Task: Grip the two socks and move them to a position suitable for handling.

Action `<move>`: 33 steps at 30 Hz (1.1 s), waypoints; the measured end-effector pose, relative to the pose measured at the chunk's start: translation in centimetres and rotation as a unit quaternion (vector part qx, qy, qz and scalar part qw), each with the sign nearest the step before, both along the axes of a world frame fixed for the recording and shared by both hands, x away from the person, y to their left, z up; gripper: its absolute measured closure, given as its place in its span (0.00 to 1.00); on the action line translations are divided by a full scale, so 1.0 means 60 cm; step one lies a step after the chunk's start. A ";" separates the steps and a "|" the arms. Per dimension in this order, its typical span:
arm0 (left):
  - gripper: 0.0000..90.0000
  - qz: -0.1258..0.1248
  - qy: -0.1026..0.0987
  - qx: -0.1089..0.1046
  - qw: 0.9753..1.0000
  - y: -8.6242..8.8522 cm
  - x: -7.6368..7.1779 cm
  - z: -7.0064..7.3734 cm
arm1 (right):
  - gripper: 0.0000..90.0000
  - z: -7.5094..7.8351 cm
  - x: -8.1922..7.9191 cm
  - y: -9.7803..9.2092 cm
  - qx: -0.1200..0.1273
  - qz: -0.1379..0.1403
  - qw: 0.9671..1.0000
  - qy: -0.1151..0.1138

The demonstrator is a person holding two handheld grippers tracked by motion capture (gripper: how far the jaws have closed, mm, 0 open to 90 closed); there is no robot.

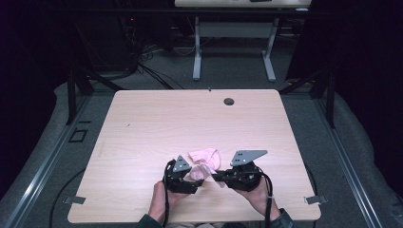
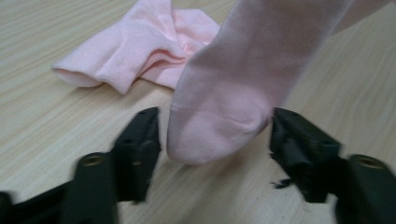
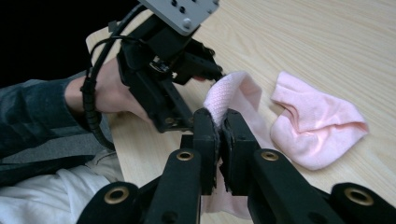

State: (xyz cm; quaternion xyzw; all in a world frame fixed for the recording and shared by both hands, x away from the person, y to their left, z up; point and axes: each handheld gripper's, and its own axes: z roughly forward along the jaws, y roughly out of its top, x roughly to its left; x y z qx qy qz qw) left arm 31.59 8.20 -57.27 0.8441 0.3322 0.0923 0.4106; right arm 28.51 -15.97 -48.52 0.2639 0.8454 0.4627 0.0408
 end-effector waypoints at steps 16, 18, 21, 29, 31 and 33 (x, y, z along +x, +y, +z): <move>0.99 -0.033 0.008 -0.013 0.999 0.018 -0.028 0.046 | 0.94 -0.008 -0.002 -0.057 0.054 -0.031 0.997 0.043; 0.99 -0.039 0.031 -0.013 0.999 0.030 -0.041 0.062 | 0.94 -0.012 -0.005 -0.072 0.057 -0.043 0.996 0.061; 0.99 -0.044 0.045 0.001 0.998 0.041 -0.053 0.075 | 0.93 -0.020 -0.005 -0.085 0.048 -0.058 0.994 0.080; 0.97 -0.022 0.092 0.027 0.995 0.057 -0.028 0.039 | 0.69 -0.100 0.027 -0.081 -0.086 -0.142 0.982 0.091; 0.75 -0.010 0.095 0.027 0.995 0.060 -0.022 0.032 | 0.63 -0.104 0.028 -0.083 -0.073 -0.138 0.984 0.088; 0.66 -0.005 0.100 0.012 0.995 0.064 -0.019 0.029 | 0.60 -0.102 0.029 -0.089 -0.055 -0.133 0.986 0.089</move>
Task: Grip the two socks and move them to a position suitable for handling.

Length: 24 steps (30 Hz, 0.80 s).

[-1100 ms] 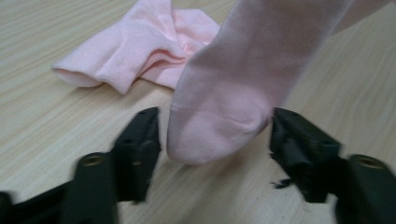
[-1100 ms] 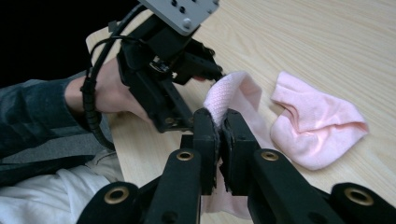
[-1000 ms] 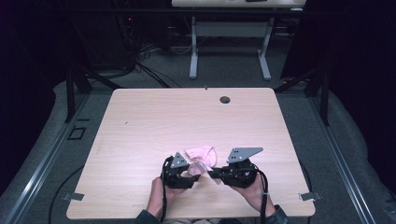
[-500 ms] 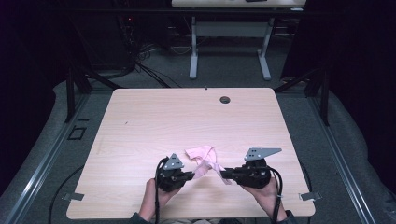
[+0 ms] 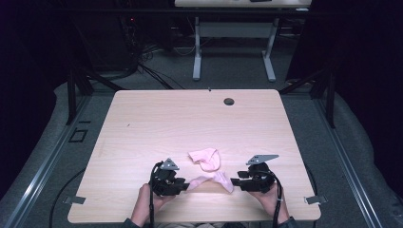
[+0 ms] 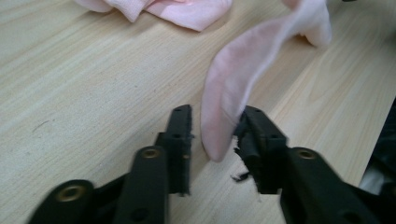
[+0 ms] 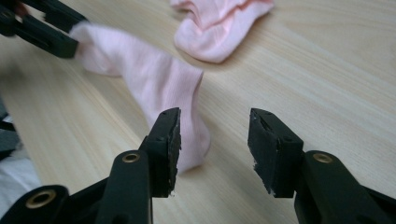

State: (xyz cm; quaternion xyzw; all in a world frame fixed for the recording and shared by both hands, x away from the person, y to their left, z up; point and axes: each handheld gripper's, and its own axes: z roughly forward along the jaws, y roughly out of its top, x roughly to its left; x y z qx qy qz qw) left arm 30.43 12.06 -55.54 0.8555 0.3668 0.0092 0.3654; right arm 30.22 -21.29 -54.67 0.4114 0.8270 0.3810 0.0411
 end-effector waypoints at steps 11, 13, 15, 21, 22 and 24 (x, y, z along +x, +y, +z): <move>0.57 0.010 -0.046 0.027 0.999 -0.009 -0.035 -0.020 | 0.56 -0.024 0.006 0.011 0.048 0.046 0.997 0.042; 0.61 0.011 -0.050 0.030 0.998 -0.010 -0.035 -0.021 | 0.57 -0.028 0.008 0.015 0.040 0.046 0.997 0.043; 0.74 0.013 -0.057 0.026 0.998 -0.013 -0.035 -0.023 | 0.70 -0.041 0.013 0.022 0.025 0.045 0.998 0.046; 0.98 -0.002 -0.054 0.016 0.998 -0.010 -0.034 -0.021 | 0.94 -0.038 0.010 0.020 0.033 0.028 0.998 0.034; 0.98 -0.004 -0.051 0.010 0.999 -0.008 -0.036 -0.015 | 0.95 -0.032 0.006 0.018 0.033 0.027 0.999 0.029; 0.98 -0.007 -0.049 0.007 0.999 -0.005 -0.037 -0.007 | 0.95 -0.021 0.001 0.014 0.033 0.025 0.999 0.023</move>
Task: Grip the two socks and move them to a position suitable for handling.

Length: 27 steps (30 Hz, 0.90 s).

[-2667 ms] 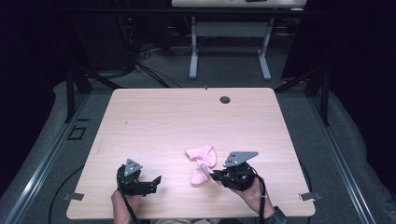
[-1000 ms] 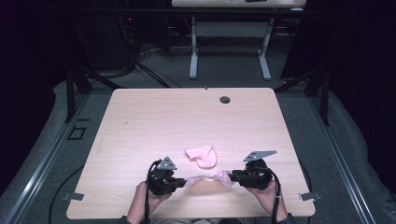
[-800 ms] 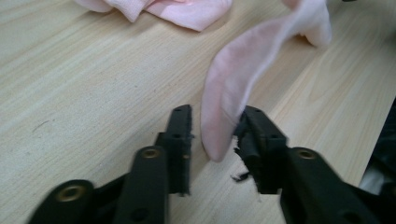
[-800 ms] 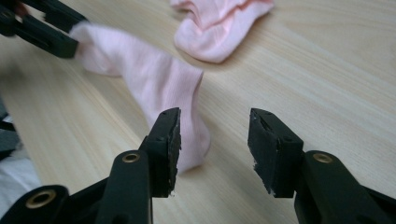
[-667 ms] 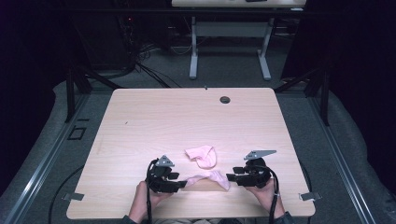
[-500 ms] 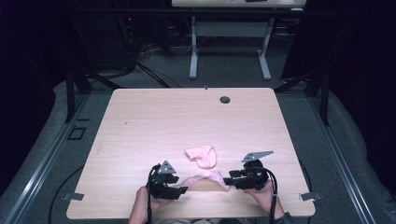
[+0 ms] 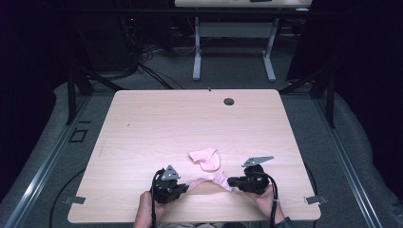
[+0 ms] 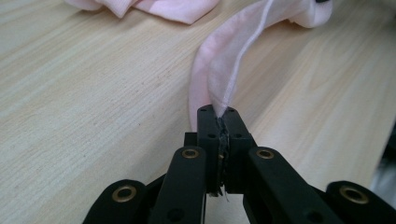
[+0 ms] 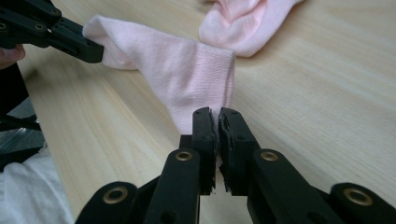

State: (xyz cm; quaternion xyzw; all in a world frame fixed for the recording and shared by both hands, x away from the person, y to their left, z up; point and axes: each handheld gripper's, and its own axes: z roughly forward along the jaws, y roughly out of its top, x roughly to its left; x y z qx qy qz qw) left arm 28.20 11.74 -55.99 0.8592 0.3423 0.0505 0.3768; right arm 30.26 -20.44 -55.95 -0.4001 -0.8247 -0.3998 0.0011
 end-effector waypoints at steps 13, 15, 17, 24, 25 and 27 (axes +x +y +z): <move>0.82 0.028 0.087 -0.019 0.996 0.010 0.062 0.023 | 0.87 0.028 0.013 -0.014 -0.042 -0.068 0.997 0.022; 0.68 0.049 0.087 -0.022 0.995 0.015 0.073 0.019 | 0.76 0.011 0.026 -0.009 -0.061 -0.083 0.995 0.013; 0.59 0.058 0.082 -0.028 0.995 0.017 0.075 0.018 | 0.72 0.010 0.027 -0.010 -0.060 -0.086 0.994 0.011; 0.54 0.057 0.063 0.007 0.996 -0.010 0.068 0.009 | 0.62 0.005 0.015 -0.012 -0.074 -0.077 0.994 0.009; 0.54 0.053 0.058 0.017 0.997 -0.019 0.065 0.005 | 0.63 0.001 0.013 -0.008 -0.086 -0.073 0.994 0.008; 0.56 0.049 0.045 0.035 0.997 -0.030 0.062 0.000 | 0.65 -0.006 0.008 -0.002 -0.097 -0.065 0.993 0.000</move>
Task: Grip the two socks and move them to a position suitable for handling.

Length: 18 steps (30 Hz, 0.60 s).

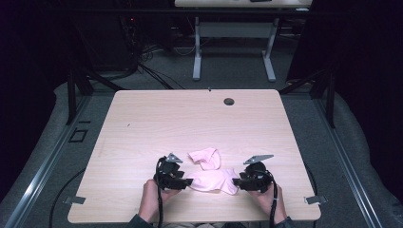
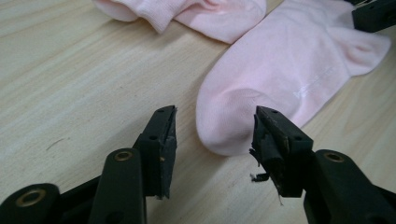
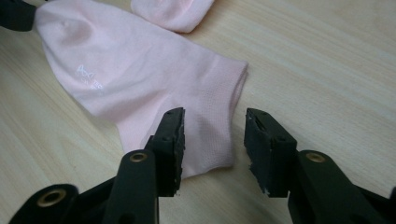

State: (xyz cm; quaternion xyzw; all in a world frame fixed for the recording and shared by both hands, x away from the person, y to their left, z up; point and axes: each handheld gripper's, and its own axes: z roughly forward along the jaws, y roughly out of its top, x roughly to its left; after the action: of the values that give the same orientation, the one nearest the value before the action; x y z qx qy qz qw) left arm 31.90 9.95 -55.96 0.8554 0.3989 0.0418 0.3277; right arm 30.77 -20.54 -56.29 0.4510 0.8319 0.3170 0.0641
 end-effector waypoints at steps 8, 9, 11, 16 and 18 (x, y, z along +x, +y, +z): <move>0.79 -0.007 -0.032 0.041 0.999 -0.021 -0.009 -0.008 | 0.86 -0.008 -0.004 0.005 -0.005 0.007 1.000 -0.012; 0.82 -0.007 -0.032 0.041 0.999 -0.021 -0.009 -0.008 | 0.86 -0.008 -0.004 0.005 -0.005 0.007 1.000 -0.012; 0.89 -0.008 -0.039 0.048 0.998 -0.022 -0.009 -0.009 | 0.90 -0.011 -0.005 0.004 0.001 0.010 1.000 -0.016; 0.98 -0.017 -0.046 0.050 0.998 -0.023 -0.010 -0.011 | 0.94 -0.011 -0.006 0.003 0.011 0.021 1.000 -0.014; 0.99 -0.018 -0.046 0.050 0.998 -0.022 -0.011 -0.010 | 0.94 -0.010 -0.007 0.002 0.014 0.025 1.000 -0.008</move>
State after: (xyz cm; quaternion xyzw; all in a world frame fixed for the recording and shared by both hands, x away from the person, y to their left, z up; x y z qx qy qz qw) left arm 31.27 8.62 -56.59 0.8747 0.3658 0.0950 0.3033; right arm 30.37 -20.41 -56.91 0.4284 0.8378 0.3336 0.0571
